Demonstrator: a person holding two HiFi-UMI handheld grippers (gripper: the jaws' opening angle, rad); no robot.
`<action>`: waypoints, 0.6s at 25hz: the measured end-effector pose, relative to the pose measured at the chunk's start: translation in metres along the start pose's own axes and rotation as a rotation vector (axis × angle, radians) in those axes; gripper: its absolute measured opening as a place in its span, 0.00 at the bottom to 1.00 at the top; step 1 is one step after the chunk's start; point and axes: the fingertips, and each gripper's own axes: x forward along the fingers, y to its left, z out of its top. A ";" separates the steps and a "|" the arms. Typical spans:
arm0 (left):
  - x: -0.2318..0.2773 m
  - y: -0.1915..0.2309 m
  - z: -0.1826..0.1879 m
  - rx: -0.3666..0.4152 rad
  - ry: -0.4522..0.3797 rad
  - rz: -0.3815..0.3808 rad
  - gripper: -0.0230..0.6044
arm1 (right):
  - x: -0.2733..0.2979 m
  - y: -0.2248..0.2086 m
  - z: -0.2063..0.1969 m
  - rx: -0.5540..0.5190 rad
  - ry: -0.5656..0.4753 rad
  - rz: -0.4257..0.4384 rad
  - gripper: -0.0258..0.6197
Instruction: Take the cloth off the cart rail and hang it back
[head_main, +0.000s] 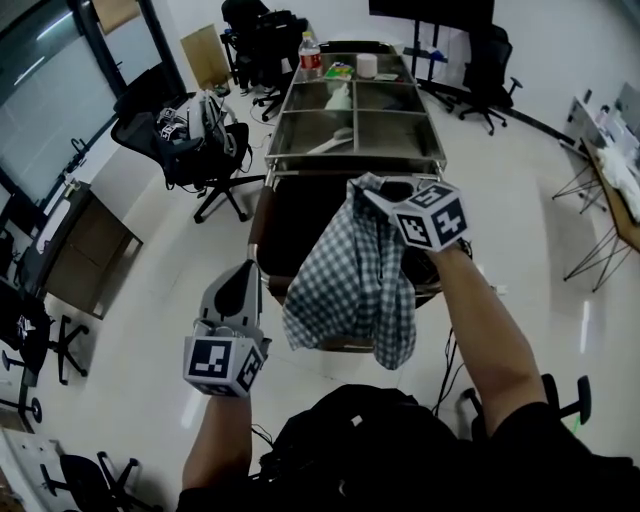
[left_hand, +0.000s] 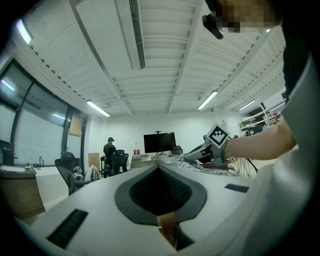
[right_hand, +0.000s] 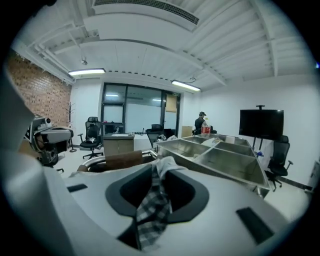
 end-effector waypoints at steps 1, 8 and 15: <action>0.000 -0.002 -0.001 0.001 0.002 -0.003 0.04 | -0.002 0.000 -0.004 0.009 0.010 0.000 0.22; -0.006 -0.020 -0.004 0.008 0.015 -0.051 0.04 | -0.026 0.007 -0.026 0.079 0.051 -0.026 0.22; -0.027 -0.030 -0.004 0.026 0.031 -0.114 0.04 | -0.046 0.027 -0.050 0.161 0.086 -0.069 0.22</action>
